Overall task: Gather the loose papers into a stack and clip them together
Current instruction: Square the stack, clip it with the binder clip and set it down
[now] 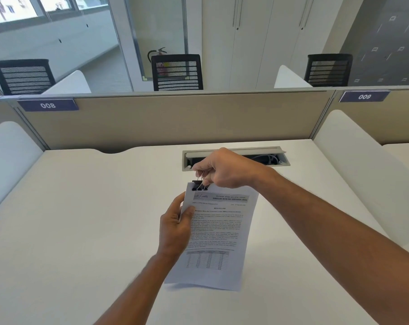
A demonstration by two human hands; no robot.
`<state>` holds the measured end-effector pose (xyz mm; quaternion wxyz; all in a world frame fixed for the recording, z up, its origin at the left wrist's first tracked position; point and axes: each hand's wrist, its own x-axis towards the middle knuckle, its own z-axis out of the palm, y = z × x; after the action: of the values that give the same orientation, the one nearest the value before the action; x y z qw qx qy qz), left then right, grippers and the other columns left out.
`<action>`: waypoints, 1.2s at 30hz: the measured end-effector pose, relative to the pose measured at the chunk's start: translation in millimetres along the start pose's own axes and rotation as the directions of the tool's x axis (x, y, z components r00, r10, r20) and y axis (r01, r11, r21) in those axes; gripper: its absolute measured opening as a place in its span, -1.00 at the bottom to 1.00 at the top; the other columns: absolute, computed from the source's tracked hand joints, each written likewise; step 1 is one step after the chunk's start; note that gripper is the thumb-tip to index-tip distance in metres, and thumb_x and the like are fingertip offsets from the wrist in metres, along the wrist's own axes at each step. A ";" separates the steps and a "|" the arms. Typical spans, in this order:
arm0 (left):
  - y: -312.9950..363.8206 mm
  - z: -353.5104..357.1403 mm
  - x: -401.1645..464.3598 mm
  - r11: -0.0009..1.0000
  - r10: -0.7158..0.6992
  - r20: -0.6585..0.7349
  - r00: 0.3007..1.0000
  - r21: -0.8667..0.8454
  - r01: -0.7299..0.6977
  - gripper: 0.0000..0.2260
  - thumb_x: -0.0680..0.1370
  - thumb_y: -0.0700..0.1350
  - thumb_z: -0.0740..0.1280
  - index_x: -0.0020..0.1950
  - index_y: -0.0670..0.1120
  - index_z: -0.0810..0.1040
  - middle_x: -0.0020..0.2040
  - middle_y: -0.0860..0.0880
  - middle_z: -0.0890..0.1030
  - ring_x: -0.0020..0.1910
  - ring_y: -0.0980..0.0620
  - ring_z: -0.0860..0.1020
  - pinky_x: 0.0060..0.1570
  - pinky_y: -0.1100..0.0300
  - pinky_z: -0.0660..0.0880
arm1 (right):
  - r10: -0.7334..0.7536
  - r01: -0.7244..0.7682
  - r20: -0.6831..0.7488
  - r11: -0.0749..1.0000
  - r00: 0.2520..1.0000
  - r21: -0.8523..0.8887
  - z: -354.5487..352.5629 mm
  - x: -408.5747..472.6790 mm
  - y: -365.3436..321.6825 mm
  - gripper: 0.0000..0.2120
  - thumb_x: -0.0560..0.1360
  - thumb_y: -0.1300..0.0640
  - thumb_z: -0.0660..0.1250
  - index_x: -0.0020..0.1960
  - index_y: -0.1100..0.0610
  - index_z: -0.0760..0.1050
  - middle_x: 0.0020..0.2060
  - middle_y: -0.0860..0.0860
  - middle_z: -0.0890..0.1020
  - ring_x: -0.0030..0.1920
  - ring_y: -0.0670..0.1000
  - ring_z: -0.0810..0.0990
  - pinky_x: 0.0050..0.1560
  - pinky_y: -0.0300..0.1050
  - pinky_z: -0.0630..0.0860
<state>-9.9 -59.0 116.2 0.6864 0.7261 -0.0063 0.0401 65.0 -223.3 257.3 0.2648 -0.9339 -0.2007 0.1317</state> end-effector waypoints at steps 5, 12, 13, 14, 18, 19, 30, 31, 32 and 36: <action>4.4 -1.4 -0.1 0.997 -0.031 0.005 1.000 -0.074 0.031 -0.69 0.64 -0.26 0.30 0.23 0.13 0.58 -0.10 -0.08 0.75 -0.12 -0.12 0.72 -0.15 -0.06 0.68 | -0.016 0.016 0.011 0.999 1.000 0.029 0.5 -2.1 4.9 -0.44 0.56 0.14 0.40 0.53 0.01 0.35 0.31 -0.08 0.60 0.24 -0.13 0.57 0.26 -0.29 0.37; 13.5 -19.4 7.4 0.956 -0.110 0.040 0.993 -0.269 0.117 -0.69 0.62 -0.29 0.31 0.32 -0.01 0.55 0.01 -0.22 0.73 -0.03 -0.28 0.71 -0.03 -0.22 0.64 | 0.290 0.028 -0.436 0.806 0.852 0.591 25.1 -31.0 79.8 -0.22 0.51 -0.25 0.36 0.61 -0.03 0.15 0.43 -0.13 0.50 0.42 -0.14 0.45 0.48 -0.05 0.32; 14.3 -21.4 8.5 0.948 -0.121 0.052 0.991 -0.290 0.130 -0.69 0.61 -0.29 0.32 0.32 -0.02 0.55 0.04 -0.23 0.72 -0.01 -0.29 0.70 -0.02 -0.23 0.64 | 0.339 0.016 -0.395 0.741 0.854 0.671 35.4 -37.0 89.8 -0.14 0.46 -0.33 0.37 0.61 -0.02 0.12 0.40 -0.15 0.52 0.40 -0.12 0.47 0.48 0.02 0.33; 15.1 -22.7 9.3 0.942 -0.127 0.067 0.990 -0.304 0.142 -0.68 0.61 -0.29 0.32 0.32 -0.03 0.55 0.06 -0.24 0.72 0.01 -0.30 0.69 -0.01 -0.23 0.64 | 0.371 0.007 -0.341 0.669 0.864 0.744 47.1 -42.5 100.5 -0.07 0.40 -0.39 0.38 0.61 -0.02 0.14 0.35 -0.17 0.55 0.37 -0.08 0.51 0.47 0.12 0.35; 17.3 -25.4 15.3 0.924 -0.159 0.089 0.983 -0.338 0.180 -0.69 0.61 -0.28 0.33 0.33 -0.05 0.54 0.10 -0.24 0.70 0.04 -0.30 0.68 0.03 -0.22 0.63 | 0.285 0.015 -0.186 0.512 0.940 0.859 87.9 -58.2 122.4 -0.46 0.54 -0.17 0.32 0.44 0.05 0.46 0.23 0.06 0.66 0.25 0.18 0.62 0.25 0.26 0.55; 17.5 -25.7 16.9 0.922 -0.171 0.085 0.982 -0.339 0.190 -0.69 0.61 -0.28 0.33 0.33 -0.04 0.54 0.09 -0.23 0.71 0.04 -0.30 0.69 0.03 -0.23 0.63 | 0.287 0.013 -0.173 0.486 0.942 0.874 94.5 -61.9 124.8 -0.55 0.55 -0.08 0.32 0.38 0.09 0.53 0.22 0.10 0.67 0.23 0.22 0.63 0.21 0.21 0.59; 16.8 -42.0 39.9 0.874 -0.320 -0.061 0.945 -0.403 0.270 -0.71 0.63 -0.28 0.29 0.33 -0.06 0.54 0.10 -0.14 0.73 0.05 -0.18 0.70 0.00 -0.12 0.65 | 0.272 -0.163 0.076 0.312 0.959 0.936 151.5 -89.4 115.1 -0.65 0.52 0.19 0.44 0.27 0.26 0.59 0.17 0.18 0.69 0.16 0.25 0.68 0.14 0.13 0.63; 17.2 -43.2 41.6 0.878 -0.330 -0.051 0.942 -0.382 0.287 -0.72 0.64 -0.26 0.29 0.32 -0.06 0.54 0.10 -0.12 0.73 0.06 -0.18 0.70 0.03 -0.12 0.64 | 0.288 -0.158 0.065 0.313 0.955 0.937 152.7 -90.1 112.4 -0.69 0.54 0.21 0.42 0.26 0.25 0.59 0.16 0.17 0.70 0.15 0.25 0.69 0.13 0.13 0.64; 17.8 -44.1 43.0 0.885 -0.335 -0.030 0.942 -0.354 0.303 -0.74 0.65 -0.24 0.28 0.32 -0.06 0.56 0.10 -0.11 0.73 0.07 -0.16 0.70 0.05 -0.12 0.64 | 0.313 -0.152 0.048 0.318 0.948 0.936 152.5 -89.8 110.1 -0.71 0.55 0.22 0.40 0.26 0.25 0.59 0.14 0.16 0.71 0.13 0.24 0.70 0.11 0.13 0.64; 13.1 -45.4 37.9 0.897 -0.358 0.097 0.929 -0.242 0.371 -0.77 0.63 -0.22 0.32 0.29 -0.10 0.58 0.16 -0.10 0.71 0.10 -0.15 0.70 0.13 -0.14 0.61 | 0.390 -0.119 -0.001 0.284 0.921 0.951 150.0 -84.9 105.1 -0.74 0.56 0.21 0.38 0.23 0.24 0.60 0.10 0.15 0.73 0.09 0.22 0.71 0.08 0.11 0.66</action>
<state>24.8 -12.7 134.3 0.7692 0.6206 0.1072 -0.1084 -30.9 -276.7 87.8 0.7506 -0.6353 0.0981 0.1528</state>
